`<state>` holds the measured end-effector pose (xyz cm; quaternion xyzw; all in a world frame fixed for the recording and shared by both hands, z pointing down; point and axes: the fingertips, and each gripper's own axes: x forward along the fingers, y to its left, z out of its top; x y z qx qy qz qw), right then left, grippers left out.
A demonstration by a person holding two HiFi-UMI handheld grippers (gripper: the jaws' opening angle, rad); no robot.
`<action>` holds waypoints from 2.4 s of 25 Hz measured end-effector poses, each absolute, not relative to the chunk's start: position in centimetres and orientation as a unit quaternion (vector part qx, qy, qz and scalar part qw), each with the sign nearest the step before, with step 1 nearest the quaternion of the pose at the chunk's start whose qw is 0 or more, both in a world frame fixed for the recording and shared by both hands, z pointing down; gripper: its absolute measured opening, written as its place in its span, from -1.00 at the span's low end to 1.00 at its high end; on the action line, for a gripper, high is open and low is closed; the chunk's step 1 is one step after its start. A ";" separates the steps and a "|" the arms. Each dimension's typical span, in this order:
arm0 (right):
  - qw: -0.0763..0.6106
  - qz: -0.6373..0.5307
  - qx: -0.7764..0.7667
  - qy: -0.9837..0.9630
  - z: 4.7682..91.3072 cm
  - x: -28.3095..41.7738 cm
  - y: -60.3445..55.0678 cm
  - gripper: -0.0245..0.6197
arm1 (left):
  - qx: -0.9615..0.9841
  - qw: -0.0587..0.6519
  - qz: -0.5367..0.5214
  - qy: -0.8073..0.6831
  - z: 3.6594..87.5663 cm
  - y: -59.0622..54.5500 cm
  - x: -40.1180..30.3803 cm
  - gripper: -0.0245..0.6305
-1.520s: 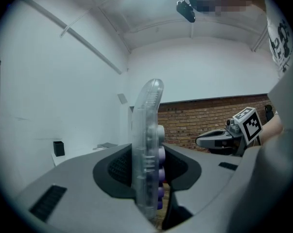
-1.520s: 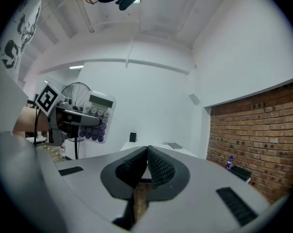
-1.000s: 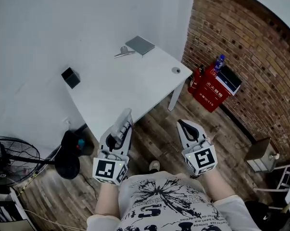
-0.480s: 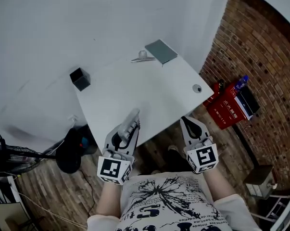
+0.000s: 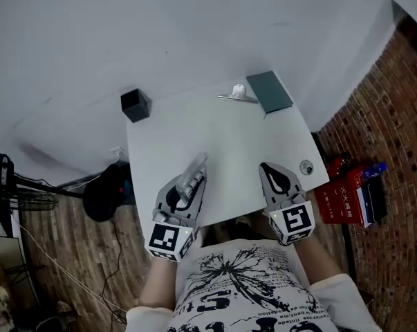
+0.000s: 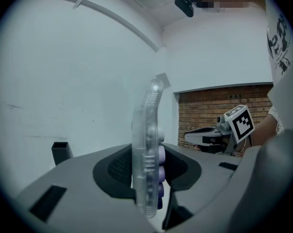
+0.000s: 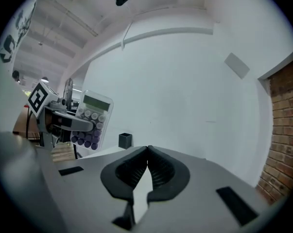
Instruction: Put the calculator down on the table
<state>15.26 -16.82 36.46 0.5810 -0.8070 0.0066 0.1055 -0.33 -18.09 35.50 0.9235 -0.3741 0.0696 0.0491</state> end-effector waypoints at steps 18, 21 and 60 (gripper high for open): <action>0.155 0.071 0.461 -0.871 46.6 19.3 -28.9 -0.88 | 0.879 0.171 0.168 -0.412 49.6 -26.1 6.8 -0.49; 0.163 0.083 0.458 -0.870 48.2 19.6 -29.8 -0.88 | 0.876 0.196 0.186 -0.400 52.1 -26.8 7.4 -0.49; 0.179 0.124 0.435 -0.874 53.0 20.1 -31.8 -0.88 | 0.791 0.292 0.199 -0.499 60.6 -30.5 3.9 -0.16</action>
